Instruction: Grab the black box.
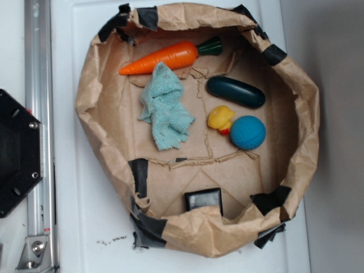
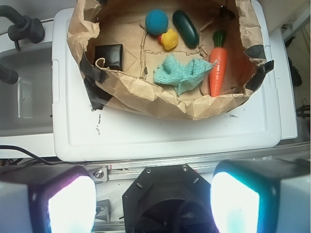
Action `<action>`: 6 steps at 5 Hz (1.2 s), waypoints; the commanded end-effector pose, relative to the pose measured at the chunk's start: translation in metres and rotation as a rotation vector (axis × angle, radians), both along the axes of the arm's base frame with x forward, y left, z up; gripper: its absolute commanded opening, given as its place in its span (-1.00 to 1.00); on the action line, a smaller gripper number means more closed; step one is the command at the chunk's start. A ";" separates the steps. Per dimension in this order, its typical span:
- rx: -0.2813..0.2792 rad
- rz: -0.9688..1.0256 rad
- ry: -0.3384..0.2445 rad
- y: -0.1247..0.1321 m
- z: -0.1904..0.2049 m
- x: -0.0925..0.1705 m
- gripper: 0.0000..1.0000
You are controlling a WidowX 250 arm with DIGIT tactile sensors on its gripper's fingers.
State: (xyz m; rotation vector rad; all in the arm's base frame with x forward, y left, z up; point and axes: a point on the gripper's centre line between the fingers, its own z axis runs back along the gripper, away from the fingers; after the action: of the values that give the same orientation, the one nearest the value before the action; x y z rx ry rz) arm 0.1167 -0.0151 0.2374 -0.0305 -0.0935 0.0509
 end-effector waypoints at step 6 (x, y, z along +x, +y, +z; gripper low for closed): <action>0.399 -0.653 -0.138 0.026 -0.106 0.154 1.00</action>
State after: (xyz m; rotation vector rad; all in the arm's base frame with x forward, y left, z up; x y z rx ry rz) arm 0.2687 0.0145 0.1175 0.3156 -0.1835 -0.6513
